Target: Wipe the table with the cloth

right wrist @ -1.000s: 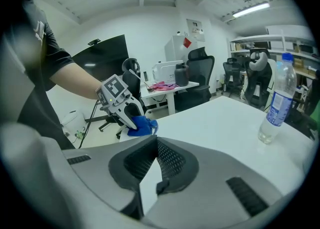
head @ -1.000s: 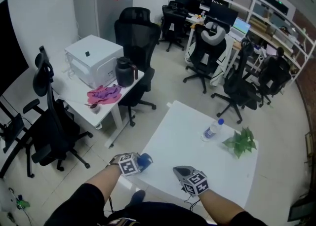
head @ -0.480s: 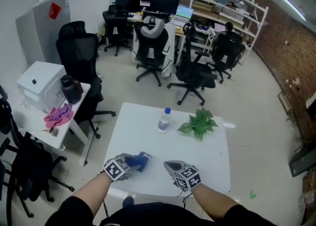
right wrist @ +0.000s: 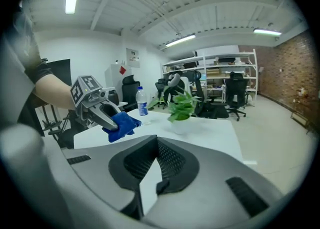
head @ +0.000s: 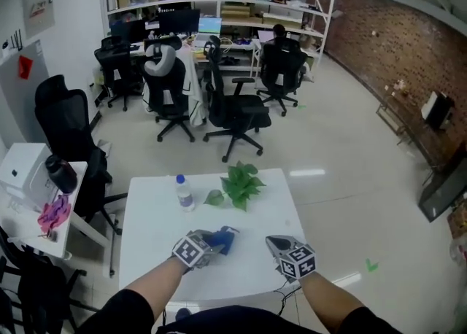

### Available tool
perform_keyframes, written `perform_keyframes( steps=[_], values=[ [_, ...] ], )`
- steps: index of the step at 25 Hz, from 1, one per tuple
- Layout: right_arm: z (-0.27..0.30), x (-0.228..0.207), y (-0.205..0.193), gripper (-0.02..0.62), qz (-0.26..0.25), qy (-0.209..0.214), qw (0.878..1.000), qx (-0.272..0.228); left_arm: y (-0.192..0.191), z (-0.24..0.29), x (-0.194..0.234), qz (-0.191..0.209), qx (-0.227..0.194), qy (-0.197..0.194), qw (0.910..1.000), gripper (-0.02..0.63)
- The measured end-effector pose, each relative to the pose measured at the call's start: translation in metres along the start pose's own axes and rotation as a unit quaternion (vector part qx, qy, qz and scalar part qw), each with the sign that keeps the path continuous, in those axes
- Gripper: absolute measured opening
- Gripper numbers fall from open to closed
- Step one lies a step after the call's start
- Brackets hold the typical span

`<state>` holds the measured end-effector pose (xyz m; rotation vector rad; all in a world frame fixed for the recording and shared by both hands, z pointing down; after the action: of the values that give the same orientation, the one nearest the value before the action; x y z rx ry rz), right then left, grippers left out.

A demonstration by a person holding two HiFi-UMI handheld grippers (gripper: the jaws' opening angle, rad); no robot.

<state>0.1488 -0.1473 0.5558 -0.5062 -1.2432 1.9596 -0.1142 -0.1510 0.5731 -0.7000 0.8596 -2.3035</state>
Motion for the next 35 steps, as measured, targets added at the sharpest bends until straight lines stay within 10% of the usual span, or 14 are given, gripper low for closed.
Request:
perform_keyframes(
  steps=[15, 35],
  values=[
    [-0.146, -0.146, -0.114, 0.017, 0.061, -0.068, 0.996, 0.020, 0.125, 0.214, -0.085, 0.033, 0.044, 0.006, 0.9985, 0.132],
    [-0.224, -0.203, -0.201, 0.017, 0.109, -0.083, 0.988, 0.065, 0.151, 0.360, -0.087, 0.054, 0.157, 0.068, 0.9838, 0.132]
  ],
)
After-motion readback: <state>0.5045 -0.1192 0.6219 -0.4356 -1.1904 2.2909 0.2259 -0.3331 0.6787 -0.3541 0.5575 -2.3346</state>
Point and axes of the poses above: the fingertips, and each gripper's own axes: z forward along the fingers, x to its left, y out of its top, the point moved 9 cm from there along -z, backward along the fingers, and after that the axes turned 11 degrees about -z, right-handed, at the moved point
